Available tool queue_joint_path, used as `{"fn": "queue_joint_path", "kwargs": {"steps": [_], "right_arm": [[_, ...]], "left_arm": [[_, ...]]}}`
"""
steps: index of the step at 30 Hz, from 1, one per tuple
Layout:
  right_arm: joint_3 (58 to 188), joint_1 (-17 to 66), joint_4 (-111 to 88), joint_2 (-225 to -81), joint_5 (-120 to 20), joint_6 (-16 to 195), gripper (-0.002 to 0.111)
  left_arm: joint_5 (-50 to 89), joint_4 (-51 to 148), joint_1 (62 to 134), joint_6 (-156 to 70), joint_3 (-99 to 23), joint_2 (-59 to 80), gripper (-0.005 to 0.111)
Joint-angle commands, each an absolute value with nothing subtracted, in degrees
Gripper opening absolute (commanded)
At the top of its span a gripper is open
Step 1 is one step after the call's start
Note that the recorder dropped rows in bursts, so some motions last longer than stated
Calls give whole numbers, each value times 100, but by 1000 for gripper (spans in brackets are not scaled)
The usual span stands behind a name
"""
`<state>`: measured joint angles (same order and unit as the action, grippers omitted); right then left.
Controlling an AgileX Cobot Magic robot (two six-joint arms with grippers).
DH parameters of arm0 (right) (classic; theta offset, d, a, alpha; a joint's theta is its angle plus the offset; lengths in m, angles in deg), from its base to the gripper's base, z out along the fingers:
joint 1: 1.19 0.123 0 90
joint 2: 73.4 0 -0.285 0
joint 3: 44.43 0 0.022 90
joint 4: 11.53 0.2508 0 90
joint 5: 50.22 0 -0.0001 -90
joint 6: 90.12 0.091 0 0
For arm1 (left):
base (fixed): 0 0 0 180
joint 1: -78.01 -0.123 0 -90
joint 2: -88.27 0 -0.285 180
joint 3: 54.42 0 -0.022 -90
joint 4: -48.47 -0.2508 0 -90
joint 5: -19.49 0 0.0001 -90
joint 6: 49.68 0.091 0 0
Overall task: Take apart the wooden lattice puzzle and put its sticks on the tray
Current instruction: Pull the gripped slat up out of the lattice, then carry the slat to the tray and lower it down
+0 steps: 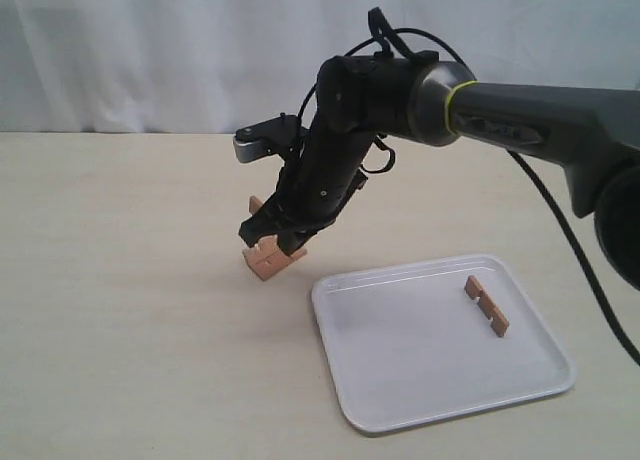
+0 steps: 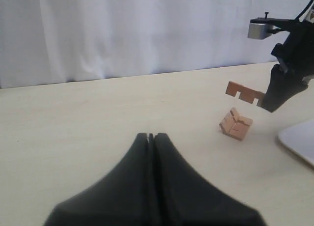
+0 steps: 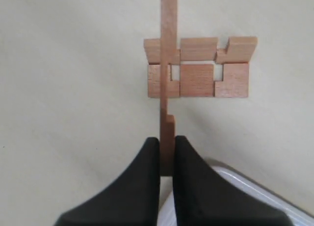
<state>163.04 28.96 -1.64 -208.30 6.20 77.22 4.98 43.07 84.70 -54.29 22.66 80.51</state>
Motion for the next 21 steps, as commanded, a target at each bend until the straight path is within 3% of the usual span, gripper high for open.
{"fn": "queue_joint_path", "kwargs": {"steps": [1,10,21], "right_arm": [[16326,2896,-362,-20500,998,7881,4],[16054,2896,-919,-19861,1974,8520,4],[14010,2896,-1299,-18260,1440,8949,4]], "left_arm": [[564,4312,8476,-5447,2279,8049,0],[564,4312,8476,-5447,2279,8049,0],[564,4312,8476,-5447,2279,8049,0]]}}
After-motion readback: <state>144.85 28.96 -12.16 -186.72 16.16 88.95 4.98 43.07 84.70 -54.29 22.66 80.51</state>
